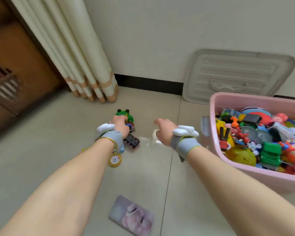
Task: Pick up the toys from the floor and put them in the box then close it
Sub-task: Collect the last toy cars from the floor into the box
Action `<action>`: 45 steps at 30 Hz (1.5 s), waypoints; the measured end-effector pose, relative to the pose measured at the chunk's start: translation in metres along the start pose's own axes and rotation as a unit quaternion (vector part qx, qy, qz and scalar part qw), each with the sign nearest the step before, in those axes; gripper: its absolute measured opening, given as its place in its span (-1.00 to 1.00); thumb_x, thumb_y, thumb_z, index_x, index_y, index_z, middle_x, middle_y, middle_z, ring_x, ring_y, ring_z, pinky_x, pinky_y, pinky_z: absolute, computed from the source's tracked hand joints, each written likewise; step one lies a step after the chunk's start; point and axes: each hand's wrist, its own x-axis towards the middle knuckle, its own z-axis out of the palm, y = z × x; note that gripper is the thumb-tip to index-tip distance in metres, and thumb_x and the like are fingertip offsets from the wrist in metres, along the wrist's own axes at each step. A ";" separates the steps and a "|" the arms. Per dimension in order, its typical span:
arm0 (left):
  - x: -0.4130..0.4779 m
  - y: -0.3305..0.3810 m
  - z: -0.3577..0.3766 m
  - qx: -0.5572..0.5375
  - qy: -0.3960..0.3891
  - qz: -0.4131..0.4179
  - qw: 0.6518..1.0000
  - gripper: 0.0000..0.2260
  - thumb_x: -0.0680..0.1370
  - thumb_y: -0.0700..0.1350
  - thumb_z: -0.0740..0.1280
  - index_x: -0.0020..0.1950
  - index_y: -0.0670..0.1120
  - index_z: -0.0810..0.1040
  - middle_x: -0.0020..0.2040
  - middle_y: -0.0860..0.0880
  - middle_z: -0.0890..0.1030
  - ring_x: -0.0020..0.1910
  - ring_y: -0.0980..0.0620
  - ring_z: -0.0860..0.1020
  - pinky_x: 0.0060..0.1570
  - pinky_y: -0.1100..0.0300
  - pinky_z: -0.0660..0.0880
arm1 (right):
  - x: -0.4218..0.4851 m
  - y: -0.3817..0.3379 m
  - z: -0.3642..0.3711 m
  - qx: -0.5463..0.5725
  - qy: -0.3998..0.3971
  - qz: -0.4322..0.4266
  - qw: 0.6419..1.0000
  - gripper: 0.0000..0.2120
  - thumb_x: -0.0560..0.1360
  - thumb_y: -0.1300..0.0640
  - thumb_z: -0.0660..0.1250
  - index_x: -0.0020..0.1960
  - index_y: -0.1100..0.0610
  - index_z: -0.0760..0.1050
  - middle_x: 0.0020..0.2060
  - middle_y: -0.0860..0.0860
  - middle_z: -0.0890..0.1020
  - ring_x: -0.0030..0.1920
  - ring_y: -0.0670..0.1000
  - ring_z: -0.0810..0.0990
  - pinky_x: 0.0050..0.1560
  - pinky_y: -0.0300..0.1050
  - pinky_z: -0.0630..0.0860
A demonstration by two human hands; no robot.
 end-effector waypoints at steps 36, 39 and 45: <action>0.082 -0.121 0.075 0.091 -0.090 -0.040 0.991 -0.09 0.28 0.11 0.44 0.44 0.29 -0.10 0.56 -0.05 -0.11 0.46 -0.29 0.11 0.36 -0.15 0.29 | 0.158 -0.080 0.076 0.010 0.155 -0.026 0.988 -0.56 0.40 0.01 0.31 0.27 -0.05 0.38 0.31 0.09 0.30 0.17 0.23 0.40 0.10 0.03 0.37; 0.081 -0.119 0.076 0.103 -0.071 -0.019 0.992 -0.15 0.30 0.06 0.42 0.40 0.27 -0.07 0.50 -0.03 0.03 0.40 -0.20 0.19 0.29 -0.04 0.34 | 0.198 -0.102 0.058 -0.069 0.085 -0.080 0.991 -0.49 0.45 0.03 0.25 0.38 -0.17 0.28 0.50 0.05 0.09 0.33 0.22 0.27 0.21 0.08 0.32; 0.073 -0.110 0.082 0.106 -0.082 -0.003 0.991 -0.16 0.31 0.02 0.43 0.43 0.23 -0.03 0.31 0.01 0.21 0.28 -0.13 0.26 0.15 0.04 0.40 | 0.227 -0.104 0.064 -0.219 -0.085 -0.085 0.968 -0.60 0.50 -0.05 0.12 0.34 -0.16 0.30 0.34 0.06 0.31 0.34 0.23 0.26 0.14 0.03 0.33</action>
